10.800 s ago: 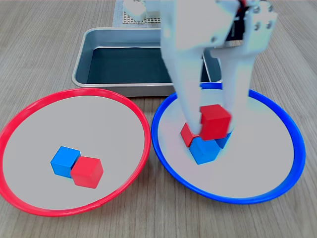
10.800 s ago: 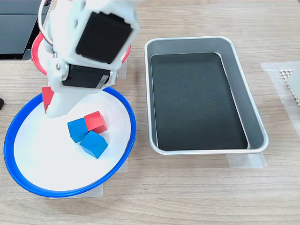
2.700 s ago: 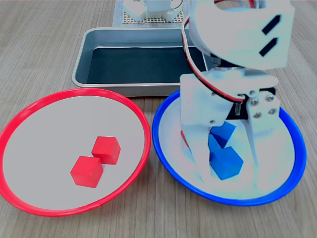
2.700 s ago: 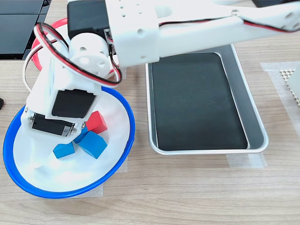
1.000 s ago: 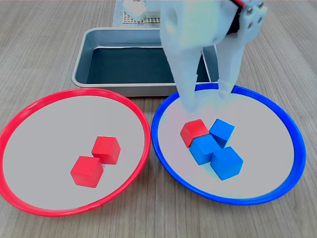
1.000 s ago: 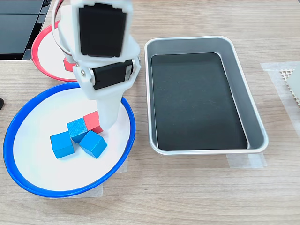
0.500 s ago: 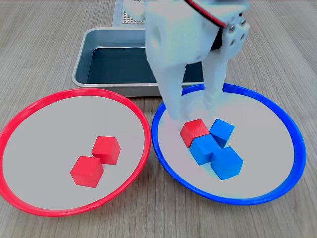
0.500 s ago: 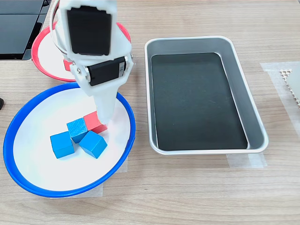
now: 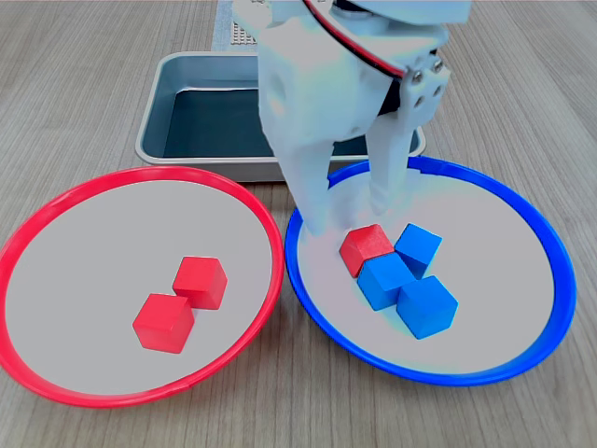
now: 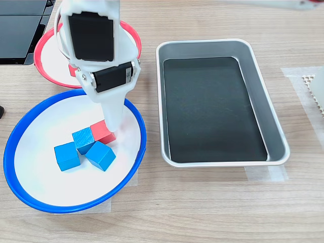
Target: Relocate any misplaced blocks to their matching dishes.
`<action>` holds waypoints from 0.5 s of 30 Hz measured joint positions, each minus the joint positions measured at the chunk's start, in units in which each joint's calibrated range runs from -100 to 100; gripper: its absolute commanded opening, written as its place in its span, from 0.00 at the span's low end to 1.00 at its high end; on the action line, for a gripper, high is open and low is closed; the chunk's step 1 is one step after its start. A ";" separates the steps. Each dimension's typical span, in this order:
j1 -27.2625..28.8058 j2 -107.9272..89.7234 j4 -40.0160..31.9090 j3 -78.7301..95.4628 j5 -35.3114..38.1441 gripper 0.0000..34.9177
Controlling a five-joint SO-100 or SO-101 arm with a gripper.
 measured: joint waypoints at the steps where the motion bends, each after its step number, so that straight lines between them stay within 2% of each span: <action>1: 0.00 0.00 0.16 0.00 0.00 0.46; 15: -0.62 3.75 1.96 -4.72 0.29 0.47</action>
